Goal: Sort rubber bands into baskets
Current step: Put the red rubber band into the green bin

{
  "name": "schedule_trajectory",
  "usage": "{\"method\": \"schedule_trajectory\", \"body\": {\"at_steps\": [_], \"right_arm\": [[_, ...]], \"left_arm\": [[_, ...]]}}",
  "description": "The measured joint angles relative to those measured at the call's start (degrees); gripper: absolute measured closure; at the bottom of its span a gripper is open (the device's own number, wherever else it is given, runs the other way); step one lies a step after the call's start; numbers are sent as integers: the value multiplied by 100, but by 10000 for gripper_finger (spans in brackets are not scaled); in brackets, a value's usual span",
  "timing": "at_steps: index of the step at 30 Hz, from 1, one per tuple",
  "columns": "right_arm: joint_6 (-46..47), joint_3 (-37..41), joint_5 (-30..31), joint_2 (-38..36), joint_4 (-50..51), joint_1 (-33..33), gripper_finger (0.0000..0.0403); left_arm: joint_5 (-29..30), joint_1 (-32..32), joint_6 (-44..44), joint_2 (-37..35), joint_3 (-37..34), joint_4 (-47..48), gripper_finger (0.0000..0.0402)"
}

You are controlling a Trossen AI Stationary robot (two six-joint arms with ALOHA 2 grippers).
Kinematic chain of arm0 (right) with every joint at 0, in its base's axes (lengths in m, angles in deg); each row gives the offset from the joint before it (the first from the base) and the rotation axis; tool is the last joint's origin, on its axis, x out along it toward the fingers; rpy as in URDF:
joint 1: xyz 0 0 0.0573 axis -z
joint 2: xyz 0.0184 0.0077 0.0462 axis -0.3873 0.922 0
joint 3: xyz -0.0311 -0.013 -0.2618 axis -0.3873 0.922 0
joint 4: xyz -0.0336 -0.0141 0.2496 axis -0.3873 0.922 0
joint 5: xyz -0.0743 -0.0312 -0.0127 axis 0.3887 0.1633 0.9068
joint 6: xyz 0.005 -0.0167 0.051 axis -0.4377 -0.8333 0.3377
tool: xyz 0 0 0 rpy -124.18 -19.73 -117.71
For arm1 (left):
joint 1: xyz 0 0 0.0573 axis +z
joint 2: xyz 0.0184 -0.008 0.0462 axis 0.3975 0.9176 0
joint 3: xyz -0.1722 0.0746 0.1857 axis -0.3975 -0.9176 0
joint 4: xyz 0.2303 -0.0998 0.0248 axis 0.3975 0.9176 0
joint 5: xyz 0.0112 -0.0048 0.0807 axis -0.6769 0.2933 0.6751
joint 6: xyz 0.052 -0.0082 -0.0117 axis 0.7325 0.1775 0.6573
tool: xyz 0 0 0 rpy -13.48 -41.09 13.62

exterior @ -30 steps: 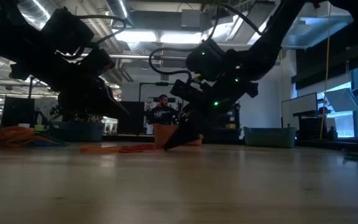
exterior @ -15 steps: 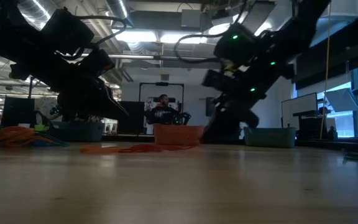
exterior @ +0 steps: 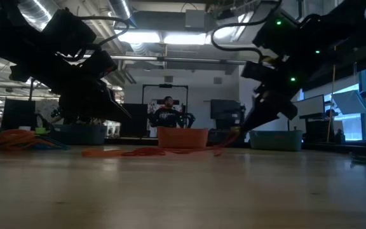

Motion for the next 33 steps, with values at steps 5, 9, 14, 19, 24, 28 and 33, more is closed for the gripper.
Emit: {"method": "schedule_trajectory", "body": {"at_steps": [5,9,14,19,24,28,33], "right_arm": [[343,27,593,-405,720,0,401],[609,29,1239,-761,1289,0,401],[858,29,2032,-1379,1904,0,400],[869,29,2650,-1954,2040,13,400],[635,27,3353,-2351,2036,511,400],[282,27,3333,-2436,1963,1282,400],[-21,27,2801,-2429,1634,2344,400]], "left_arm": [[0,1,-11,0,0,3,263],[0,3,-44,0,0,3,263],[39,5,-45,0,0,-9,263],[44,5,-70,0,0,-22,263],[46,5,-76,0,0,-44,263],[46,5,-83,0,0,-42,263],[46,5,-46,0,0,-44,263]]}}
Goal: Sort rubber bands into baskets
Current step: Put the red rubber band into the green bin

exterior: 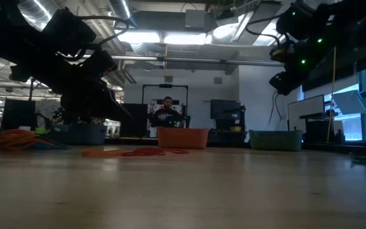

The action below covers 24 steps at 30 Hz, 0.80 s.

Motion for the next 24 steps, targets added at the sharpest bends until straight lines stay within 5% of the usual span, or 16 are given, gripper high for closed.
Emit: {"method": "schedule_trajectory", "body": {"at_steps": [6,13,24], "right_arm": [[-35,0,-1370,35,-391,1117,400],[193,0,-1928,519,-555,1866,394],[579,-436,-2879,855,561,2005,227]], "left_arm": [[0,0,1,0,0,2,263],[0,0,2,0,0,2,263],[0,0,4,0,2,2,263]]}}
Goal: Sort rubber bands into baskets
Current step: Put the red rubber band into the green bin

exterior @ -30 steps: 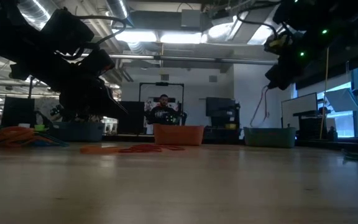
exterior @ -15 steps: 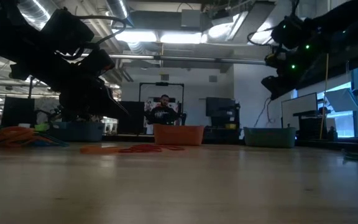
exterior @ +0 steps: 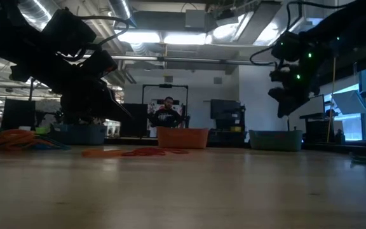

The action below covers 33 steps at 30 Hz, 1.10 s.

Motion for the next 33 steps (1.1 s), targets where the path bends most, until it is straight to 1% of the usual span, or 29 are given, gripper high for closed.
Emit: {"method": "schedule_trajectory", "body": {"at_steps": [2,4,7,10,15,22,27,30,33], "right_arm": [[26,-151,-568,-2,202,0,207],[39,-191,-1315,0,134,-77,193],[40,-127,-2252,31,-400,-443,184],[38,64,-2789,86,-1194,-986,184],[40,180,-2876,520,-2180,-1865,194],[37,183,-2834,1574,-3493,-2772,210],[32,176,-2712,2393,-4514,-3207,218],[-5,61,-2548,2875,-4891,-3362,221],[-39,-150,-2337,3331,-5037,-3431,221]], "left_arm": [[0,0,0,0,0,0,263],[0,0,0,0,0,0,263],[-2,0,0,0,0,0,263],[-2,-1,-7,0,0,0,263],[-19,-4,-28,0,0,0,263],[-20,-4,-32,0,1,-2,263],[-24,-4,-43,0,4,0,263],[-24,-4,-46,0,4,-3,263],[-24,-4,-46,0,4,-2,263]]}}
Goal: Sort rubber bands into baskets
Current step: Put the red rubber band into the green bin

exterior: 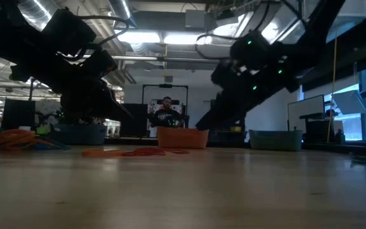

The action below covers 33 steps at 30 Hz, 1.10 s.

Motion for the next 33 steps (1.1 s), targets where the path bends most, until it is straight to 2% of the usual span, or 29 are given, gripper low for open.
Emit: {"method": "schedule_trajectory", "body": {"at_steps": [9,19,22,29,33], "right_arm": [[-146,-684,-45,1039,-46,0,221],[-433,-821,-118,1385,-81,-24,226],[-451,-825,35,1388,-14,-26,257],[-782,-819,66,1392,67,-109,388],[-874,-812,375,1310,153,-231,386]], "left_arm": [[-5,-1,3,0,2,19,263],[-8,0,2,0,0,22,263],[-7,0,2,0,0,14,263],[-7,0,2,0,0,4,263],[-4,-2,2,0,0,5,263]]}}
